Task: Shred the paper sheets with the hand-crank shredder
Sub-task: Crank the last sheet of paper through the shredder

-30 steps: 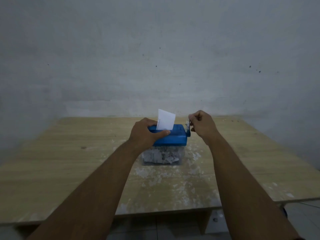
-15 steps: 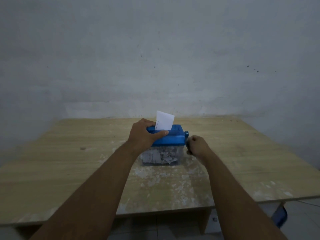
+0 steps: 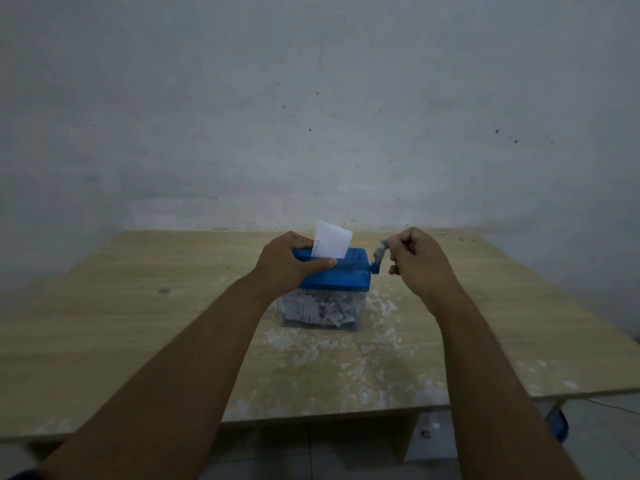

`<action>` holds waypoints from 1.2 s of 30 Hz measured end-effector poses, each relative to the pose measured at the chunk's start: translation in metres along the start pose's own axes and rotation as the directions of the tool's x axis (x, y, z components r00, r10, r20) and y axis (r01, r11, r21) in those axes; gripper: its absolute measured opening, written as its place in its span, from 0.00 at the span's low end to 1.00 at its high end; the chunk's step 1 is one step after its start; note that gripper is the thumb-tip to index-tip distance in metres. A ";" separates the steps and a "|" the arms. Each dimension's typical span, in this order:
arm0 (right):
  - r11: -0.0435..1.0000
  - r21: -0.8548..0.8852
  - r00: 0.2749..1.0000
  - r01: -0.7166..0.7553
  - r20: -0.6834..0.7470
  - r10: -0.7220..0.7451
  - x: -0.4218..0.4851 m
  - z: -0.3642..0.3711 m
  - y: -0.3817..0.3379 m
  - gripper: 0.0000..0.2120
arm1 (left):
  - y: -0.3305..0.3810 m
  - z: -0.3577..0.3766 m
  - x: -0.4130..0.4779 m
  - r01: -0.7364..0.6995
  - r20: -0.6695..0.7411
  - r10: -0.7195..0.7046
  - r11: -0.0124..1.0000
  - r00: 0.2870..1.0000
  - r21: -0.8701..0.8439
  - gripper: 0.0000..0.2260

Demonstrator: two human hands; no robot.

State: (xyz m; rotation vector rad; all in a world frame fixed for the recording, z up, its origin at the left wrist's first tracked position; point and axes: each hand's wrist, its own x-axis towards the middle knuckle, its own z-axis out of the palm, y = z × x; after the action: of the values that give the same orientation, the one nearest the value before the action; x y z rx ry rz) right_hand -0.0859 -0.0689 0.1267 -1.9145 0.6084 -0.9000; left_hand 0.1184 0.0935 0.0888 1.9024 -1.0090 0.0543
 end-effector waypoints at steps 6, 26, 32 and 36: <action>0.995 0.063 0.997 -0.082 0.018 0.081 0.048 0.015 0.009 0.13 | 0.001 0.001 -0.006 -0.035 -0.028 0.034 0.999 0.999 -0.024 0.25; 0.995 0.025 0.993 -0.100 -0.066 0.101 -0.062 0.010 0.011 0.12 | 0.006 0.003 -0.011 -0.013 -0.027 0.012 0.999 1.000 -0.053 0.24; 0.999 -0.033 0.998 -0.042 -0.040 0.041 -0.014 0.003 -0.008 0.14 | 0.005 0.000 -0.010 -0.008 -0.011 0.008 0.999 1.000 -0.053 0.26; 0.997 -0.039 0.998 -0.062 0.006 0.062 0.028 0.009 -0.007 0.19 | 0.004 0.002 -0.011 -0.013 -0.034 0.011 0.999 0.999 -0.036 0.27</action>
State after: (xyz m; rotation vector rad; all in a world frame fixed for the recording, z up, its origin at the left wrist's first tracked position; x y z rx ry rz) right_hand -0.0613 -0.0805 0.1395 -1.9215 0.6820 -0.8472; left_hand 0.1078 0.0983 0.0860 1.8565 -0.9921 0.0747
